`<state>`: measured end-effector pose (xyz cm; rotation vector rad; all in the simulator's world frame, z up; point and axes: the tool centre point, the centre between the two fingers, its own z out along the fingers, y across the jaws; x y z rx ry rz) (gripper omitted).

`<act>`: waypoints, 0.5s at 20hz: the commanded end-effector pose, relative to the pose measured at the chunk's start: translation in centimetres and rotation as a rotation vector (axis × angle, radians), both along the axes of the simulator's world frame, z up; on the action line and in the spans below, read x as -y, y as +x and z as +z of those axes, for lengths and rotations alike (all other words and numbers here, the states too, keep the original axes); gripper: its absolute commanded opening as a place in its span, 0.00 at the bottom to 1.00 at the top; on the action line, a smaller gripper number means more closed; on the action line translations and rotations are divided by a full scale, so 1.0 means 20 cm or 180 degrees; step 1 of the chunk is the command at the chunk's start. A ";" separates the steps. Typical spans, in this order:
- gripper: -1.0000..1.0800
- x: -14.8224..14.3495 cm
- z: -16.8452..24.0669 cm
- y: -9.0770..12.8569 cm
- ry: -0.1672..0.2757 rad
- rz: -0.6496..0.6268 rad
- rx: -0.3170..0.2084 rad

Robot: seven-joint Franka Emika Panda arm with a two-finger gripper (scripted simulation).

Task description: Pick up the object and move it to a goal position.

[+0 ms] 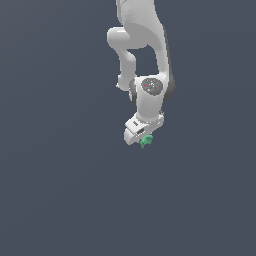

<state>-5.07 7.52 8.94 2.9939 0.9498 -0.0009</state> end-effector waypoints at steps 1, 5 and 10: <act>0.00 -0.10 0.03 -0.06 -0.0002 -0.0002 0.0001; 0.00 -0.23 0.07 -0.13 -0.0002 -0.0002 0.0001; 0.00 -0.32 0.09 -0.18 0.0000 -0.0003 0.0001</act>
